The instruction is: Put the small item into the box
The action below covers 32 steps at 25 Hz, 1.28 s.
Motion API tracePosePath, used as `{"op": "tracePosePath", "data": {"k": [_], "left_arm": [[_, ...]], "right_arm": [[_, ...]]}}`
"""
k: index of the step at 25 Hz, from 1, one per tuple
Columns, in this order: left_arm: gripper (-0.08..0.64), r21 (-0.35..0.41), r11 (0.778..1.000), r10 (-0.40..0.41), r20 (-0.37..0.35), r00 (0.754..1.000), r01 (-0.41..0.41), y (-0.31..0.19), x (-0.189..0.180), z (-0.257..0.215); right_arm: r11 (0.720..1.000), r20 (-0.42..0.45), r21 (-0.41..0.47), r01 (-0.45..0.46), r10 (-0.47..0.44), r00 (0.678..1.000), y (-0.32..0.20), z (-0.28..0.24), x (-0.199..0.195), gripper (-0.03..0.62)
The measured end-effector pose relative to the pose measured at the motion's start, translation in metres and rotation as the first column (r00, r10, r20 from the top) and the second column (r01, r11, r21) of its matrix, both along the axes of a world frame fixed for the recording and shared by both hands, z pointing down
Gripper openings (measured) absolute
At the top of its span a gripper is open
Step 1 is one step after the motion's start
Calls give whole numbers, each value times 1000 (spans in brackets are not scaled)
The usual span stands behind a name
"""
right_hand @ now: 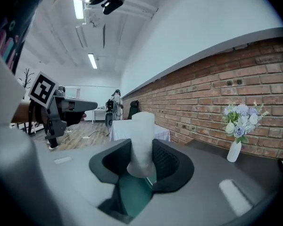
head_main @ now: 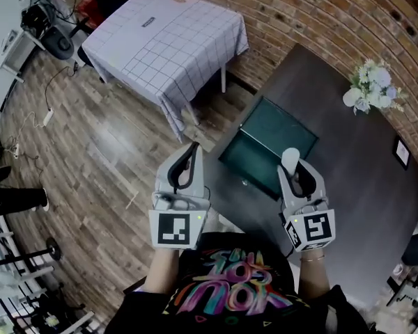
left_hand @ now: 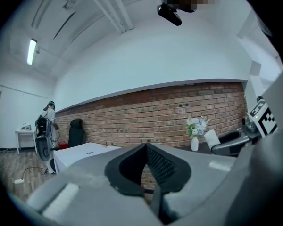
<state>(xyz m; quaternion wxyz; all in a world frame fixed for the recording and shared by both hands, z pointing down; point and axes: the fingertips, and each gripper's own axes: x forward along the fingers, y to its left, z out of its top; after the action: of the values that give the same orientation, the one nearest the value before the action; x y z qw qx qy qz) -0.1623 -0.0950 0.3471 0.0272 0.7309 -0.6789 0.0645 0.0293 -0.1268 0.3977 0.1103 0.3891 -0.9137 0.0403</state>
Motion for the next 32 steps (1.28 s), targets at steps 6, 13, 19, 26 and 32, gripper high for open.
{"op": "tracePosePath", "data": {"k": [6, 13, 19, 26, 32], "left_arm": [[2, -14, 993, 120, -1, 993, -120, -31, 26, 4], [2, 27, 963, 269, -2, 963, -269, -62, 47, -6], [2, 31, 929, 371, -25, 928, -370, -82, 60, -9], [2, 40, 908, 418, -34, 908, -417, -92, 71, -10], [2, 53, 905, 424, -35, 905, -421, -96, 75, -12]], "right_arm": [[995, -1, -17, -93, 93, 996, -10, 0, 20, 137], [978, -13, 9, -210, 210, 978, -11, -12, 34, 137], [957, -5, 24, -291, 291, 957, -12, -27, 37, 137], [938, -12, 29, -346, 347, 938, -13, -31, 47, 137], [935, -16, 26, -353, 354, 935, -15, -30, 51, 137]]}}
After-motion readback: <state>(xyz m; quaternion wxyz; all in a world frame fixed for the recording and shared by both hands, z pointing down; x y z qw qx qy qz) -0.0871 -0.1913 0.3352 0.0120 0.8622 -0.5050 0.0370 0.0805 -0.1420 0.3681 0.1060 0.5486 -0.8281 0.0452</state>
